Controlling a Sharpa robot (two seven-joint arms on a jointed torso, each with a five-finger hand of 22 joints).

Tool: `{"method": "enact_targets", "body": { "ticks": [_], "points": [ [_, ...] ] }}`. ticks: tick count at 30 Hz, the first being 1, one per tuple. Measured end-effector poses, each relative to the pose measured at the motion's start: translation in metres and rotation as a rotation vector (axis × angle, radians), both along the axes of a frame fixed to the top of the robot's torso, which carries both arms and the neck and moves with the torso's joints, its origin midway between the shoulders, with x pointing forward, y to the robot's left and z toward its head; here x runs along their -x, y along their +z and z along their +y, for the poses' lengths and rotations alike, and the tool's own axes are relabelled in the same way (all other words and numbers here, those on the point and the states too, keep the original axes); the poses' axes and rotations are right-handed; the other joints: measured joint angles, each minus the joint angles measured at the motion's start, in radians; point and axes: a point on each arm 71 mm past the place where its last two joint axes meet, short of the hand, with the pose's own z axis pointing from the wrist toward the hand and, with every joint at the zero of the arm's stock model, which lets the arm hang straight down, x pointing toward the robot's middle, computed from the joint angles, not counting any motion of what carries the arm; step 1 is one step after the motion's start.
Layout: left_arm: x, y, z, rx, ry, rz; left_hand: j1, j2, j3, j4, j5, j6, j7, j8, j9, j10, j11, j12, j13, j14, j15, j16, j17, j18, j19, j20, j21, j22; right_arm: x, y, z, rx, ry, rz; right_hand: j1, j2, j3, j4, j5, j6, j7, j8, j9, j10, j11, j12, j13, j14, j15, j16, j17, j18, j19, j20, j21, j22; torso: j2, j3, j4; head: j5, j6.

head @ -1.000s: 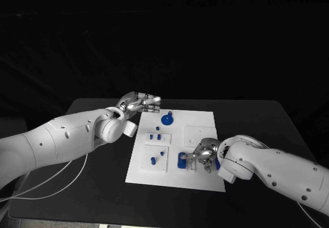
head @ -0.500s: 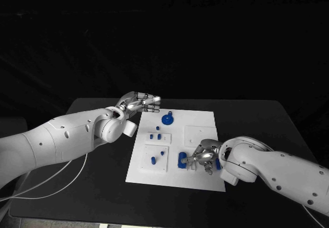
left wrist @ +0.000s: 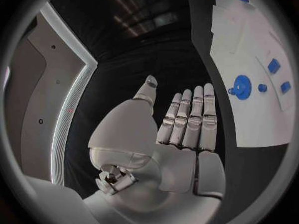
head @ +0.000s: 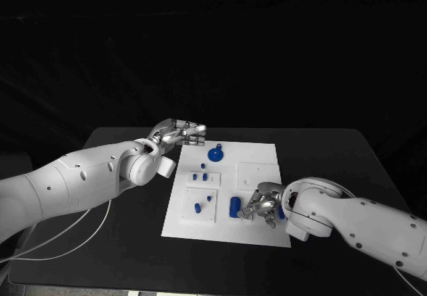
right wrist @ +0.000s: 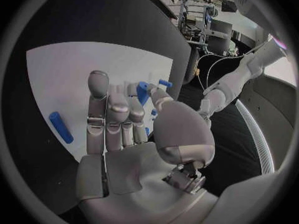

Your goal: Assemble the parts on the task board

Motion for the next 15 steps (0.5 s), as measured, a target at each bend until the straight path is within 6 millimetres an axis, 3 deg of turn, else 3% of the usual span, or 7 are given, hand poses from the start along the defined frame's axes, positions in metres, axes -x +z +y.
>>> {"method": "enact_targets", "body": {
  "ticks": [7, 15],
  "points": [
    [0.0001, -0.0001, -0.0002, 0.0, -0.001, 0.0, -0.004, 0.003, 0.0, 0.0, 0.0, 0.0, 0.0, 0.0, 0.0, 0.0, 0.0, 0.0, 0.0, 0.0, 0.0, 0.0, 0.0, 0.0, 0.0, 0.0, 0.0, 0.0, -0.0024, -0.0021, 0.0008, 0.009, -0.006, 0.0, -0.038, 0.038, 0.007, 0.018, 0.01, 0.003, -0.003, 0.0, 0.0, 0.0, 0.0, 0.0, 0.003, 0.0, 0.0, 0.0, 0.0, 0.0, 0.004, -0.004, 0.0, -0.001, 0.0, 0.0003, 0.0003, 0.0, 0.0],
    [0.0002, -0.0001, -0.0007, 0.002, -0.006, 0.002, -0.003, 0.003, 0.0, 0.0, 0.0, 0.0, 0.0, 0.0, 0.0, 0.0, 0.0, 0.0, 0.0, 0.0, 0.0, 0.0, 0.0, 0.0, 0.0, 0.0, 0.0, 0.0, -0.0056, -0.0049, 0.0016, 0.011, -0.012, 0.012, -0.049, 0.038, 0.021, 0.017, 0.018, 0.003, -0.003, 0.0, 0.011, 0.0, 0.0, 0.0, 0.008, 0.0, 0.0, 0.0, 0.0, 0.0, 0.004, -0.004, 0.0, -0.001, 0.0, 0.0003, 0.0001, 0.001, -0.004]
  ]
}}
